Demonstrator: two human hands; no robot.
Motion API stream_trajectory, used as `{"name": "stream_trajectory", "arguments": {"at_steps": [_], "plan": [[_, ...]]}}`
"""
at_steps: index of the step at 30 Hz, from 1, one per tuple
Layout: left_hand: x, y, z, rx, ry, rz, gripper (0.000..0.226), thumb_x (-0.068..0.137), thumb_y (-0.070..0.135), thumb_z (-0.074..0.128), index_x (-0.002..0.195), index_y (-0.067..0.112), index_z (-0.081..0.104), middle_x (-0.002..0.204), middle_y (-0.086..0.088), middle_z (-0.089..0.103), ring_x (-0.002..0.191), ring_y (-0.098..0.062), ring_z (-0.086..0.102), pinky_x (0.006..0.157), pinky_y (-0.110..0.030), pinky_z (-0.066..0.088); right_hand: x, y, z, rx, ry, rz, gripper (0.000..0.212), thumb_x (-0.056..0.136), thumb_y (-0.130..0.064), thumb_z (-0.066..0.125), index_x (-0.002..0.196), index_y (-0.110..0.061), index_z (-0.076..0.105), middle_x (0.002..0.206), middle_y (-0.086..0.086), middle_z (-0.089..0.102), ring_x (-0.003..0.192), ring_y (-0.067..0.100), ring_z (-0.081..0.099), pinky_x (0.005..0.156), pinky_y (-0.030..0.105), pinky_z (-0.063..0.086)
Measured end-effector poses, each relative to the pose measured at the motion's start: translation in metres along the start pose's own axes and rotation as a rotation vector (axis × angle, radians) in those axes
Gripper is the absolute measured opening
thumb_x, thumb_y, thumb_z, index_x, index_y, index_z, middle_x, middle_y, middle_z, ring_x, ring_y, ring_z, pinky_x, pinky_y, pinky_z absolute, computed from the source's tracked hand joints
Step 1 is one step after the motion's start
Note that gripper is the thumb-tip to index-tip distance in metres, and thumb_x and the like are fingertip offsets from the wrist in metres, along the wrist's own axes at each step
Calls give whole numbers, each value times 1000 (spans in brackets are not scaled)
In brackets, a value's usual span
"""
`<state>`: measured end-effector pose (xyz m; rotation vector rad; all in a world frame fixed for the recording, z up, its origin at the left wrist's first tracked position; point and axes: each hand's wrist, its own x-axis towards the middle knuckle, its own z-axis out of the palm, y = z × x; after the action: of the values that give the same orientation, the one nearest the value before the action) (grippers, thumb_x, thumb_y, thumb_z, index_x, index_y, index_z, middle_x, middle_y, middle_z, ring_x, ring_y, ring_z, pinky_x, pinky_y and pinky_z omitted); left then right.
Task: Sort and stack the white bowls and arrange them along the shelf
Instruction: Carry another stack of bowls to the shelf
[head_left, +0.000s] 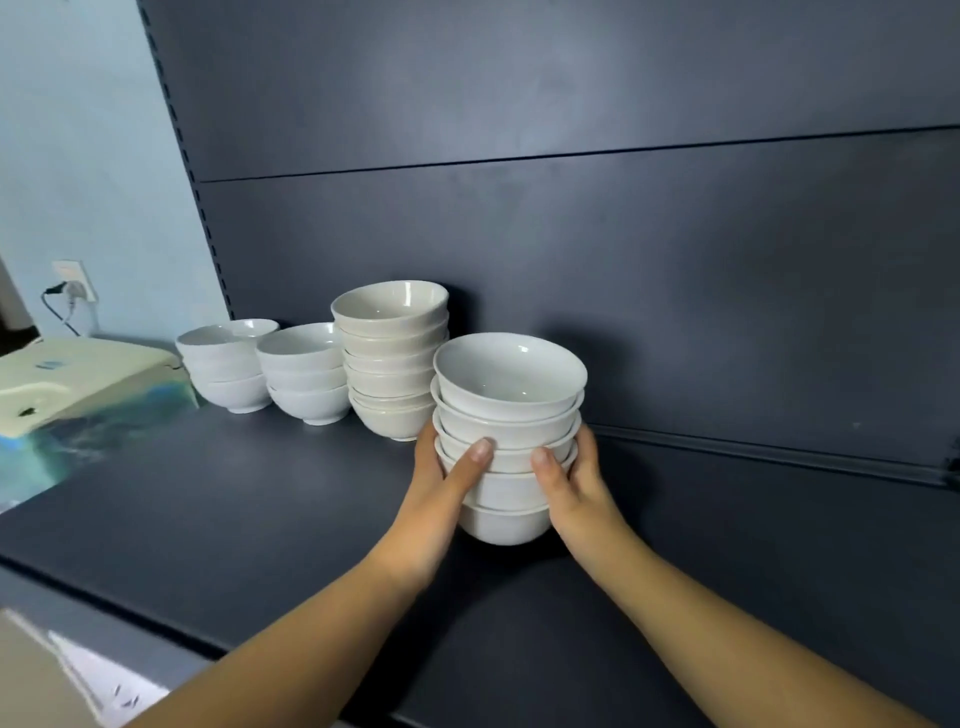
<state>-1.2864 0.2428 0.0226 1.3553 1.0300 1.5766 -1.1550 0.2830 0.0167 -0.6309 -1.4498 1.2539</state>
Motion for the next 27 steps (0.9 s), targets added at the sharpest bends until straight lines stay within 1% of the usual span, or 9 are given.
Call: {"name": "stream_trajectory", "arguments": {"at_steps": [3,5,7,10,12,14,20,25,27], "plan": [[16,-12,2,-5,-11,3,95,55,71,70,134,32,34,133,16,52,124,-4,48,108,-35,36,11,9,-6,-29,39,-31,72,54,-54,67,115,-32,37,118,-15,51,96,-19,54,81,5,43],[26,-21,3,0,-25,0,85,59,66,69,130,35,36,131,16,53,122,-2,49,105,-30,39,17,13,-11,-78,73,-42,96,43,-72,70,122,-30,35,122,-13,51,101,-16,53,83,6,43],[38,-30,4,-3,-53,10,81,60,65,68,128,35,35,131,14,52,119,1,51,100,-23,43,26,19,-16,-124,106,-46,112,40,-82,65,130,-25,32,126,-10,50,106,-12,53,85,8,42],[45,-30,7,36,-32,49,101,53,77,65,133,25,33,132,9,50,118,1,51,90,-12,43,31,17,-19,-162,98,-67,110,44,-82,64,130,-23,31,126,-10,49,108,-11,52,86,7,41],[57,-35,4,35,-48,65,102,54,75,65,134,20,34,131,7,51,116,1,52,88,-11,42,42,22,-19,-182,119,-55,103,45,-81,64,126,-27,32,124,-14,48,106,-15,51,85,6,40],[72,-40,0,15,-49,73,91,58,69,67,131,22,38,129,4,54,115,-1,54,90,-14,44,53,24,-19,-187,123,-37,99,45,-82,63,123,-30,33,122,-16,48,104,-17,51,84,5,40],[100,-52,-8,-79,-53,58,91,61,64,72,133,17,42,131,-2,56,122,-19,52,106,-43,39,87,42,-21,-201,137,-10,118,40,-85,63,133,-18,33,123,-13,51,106,-12,53,87,10,42],[114,-59,-13,-100,-76,24,89,64,59,72,135,16,42,133,-5,55,124,-22,51,107,-48,35,104,52,-25,-177,136,24,123,41,-81,66,138,-14,31,129,-8,52,115,-1,53,94,16,44],[117,-60,-13,-96,-84,11,85,65,57,72,134,16,43,131,-4,57,122,-19,53,107,-45,36,110,56,-26,-160,123,26,123,40,-82,66,137,-17,32,126,-13,52,112,-6,52,94,14,43]]}}
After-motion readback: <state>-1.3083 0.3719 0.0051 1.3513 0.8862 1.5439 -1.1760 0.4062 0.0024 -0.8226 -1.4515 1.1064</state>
